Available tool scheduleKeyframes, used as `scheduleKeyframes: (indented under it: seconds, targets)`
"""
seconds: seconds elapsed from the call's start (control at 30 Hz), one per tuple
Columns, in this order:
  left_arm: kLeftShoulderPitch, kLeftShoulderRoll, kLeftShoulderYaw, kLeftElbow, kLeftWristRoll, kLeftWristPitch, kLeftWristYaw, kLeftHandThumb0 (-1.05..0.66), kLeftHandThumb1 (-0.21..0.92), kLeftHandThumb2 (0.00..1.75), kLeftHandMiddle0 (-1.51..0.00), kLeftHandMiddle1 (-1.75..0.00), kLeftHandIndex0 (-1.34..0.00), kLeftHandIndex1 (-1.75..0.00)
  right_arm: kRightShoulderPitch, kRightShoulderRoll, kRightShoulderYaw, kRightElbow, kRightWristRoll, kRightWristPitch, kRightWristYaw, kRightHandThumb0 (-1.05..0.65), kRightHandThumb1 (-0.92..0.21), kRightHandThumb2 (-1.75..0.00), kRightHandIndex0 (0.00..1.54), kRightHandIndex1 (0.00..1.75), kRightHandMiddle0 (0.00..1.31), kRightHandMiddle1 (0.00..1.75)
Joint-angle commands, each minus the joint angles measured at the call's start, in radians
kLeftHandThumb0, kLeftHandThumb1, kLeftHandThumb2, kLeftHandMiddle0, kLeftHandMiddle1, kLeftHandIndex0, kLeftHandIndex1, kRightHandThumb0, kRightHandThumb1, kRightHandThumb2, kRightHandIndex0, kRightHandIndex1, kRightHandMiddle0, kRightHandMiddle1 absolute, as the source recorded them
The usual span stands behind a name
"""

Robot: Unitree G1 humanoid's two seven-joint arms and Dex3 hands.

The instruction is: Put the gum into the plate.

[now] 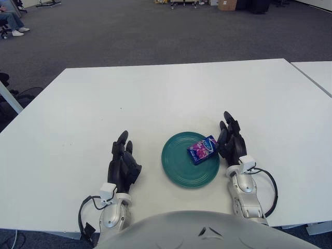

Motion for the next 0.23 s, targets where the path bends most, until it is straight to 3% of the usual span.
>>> scheduleKeyframes:
  seconds: [0.0,0.2]
  targets:
    - [0.004,-0.009,-0.022,0.027,0.012,0.009,-0.004,-1.00,0.92,0.99,-0.21,0.00,0.00,-0.47,0.057,-0.021,-0.006,-0.012,0.002,0.080,0.013,-0.83,-0.92,-1.01,0.18,0.01,0.00,0.31]
    - [0.001,-0.011,-0.039,0.043,0.017,-0.011,-0.009,-1.00,0.92,0.99,-0.21,0.00,0.00,-0.50,0.105,-0.054,0.009,-0.162,-0.009,0.227,0.043,-0.81,-0.92,-1.04,0.16,0.00,0.00,0.28]
